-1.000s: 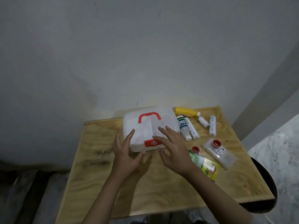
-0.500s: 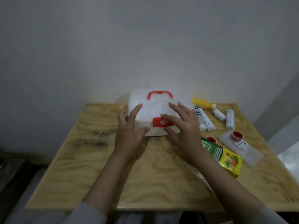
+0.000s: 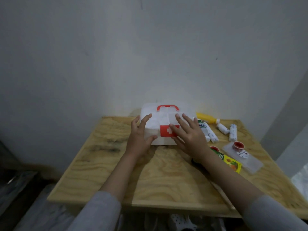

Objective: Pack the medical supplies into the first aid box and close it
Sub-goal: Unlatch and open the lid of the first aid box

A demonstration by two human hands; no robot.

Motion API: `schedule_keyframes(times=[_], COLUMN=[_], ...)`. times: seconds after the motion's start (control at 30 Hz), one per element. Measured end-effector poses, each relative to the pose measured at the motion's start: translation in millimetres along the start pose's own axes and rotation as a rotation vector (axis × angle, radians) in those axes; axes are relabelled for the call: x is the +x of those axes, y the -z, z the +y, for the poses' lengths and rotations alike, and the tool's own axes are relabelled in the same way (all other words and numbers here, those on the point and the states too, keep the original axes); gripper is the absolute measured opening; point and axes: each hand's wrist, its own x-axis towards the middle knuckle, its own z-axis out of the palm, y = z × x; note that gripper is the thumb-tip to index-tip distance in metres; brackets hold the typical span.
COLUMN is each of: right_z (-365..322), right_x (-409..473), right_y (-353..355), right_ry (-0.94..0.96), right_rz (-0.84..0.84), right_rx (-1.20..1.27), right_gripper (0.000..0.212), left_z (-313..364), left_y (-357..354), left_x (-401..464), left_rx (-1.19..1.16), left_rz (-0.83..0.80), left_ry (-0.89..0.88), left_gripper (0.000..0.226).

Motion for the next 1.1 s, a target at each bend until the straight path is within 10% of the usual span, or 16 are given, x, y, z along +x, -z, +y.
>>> schedule_keyframes(times=[0.37,1.1], right_z=[-5,59], right_x=[12,170], right_y=[20,10], right_ry=[-0.246,-0.420], right_rz=[0.127,0.352], right_rx=[0.431,0.216], right_gripper=[0.016,0.007], left_z=[12,28], left_y=[4,-8], left_x=[-5,9], left_rx=[-0.009,-0.102], left_rz=[-0.024,0.100], left_ry=[0.050,0.230], left_gripper=[0.078,0.105])
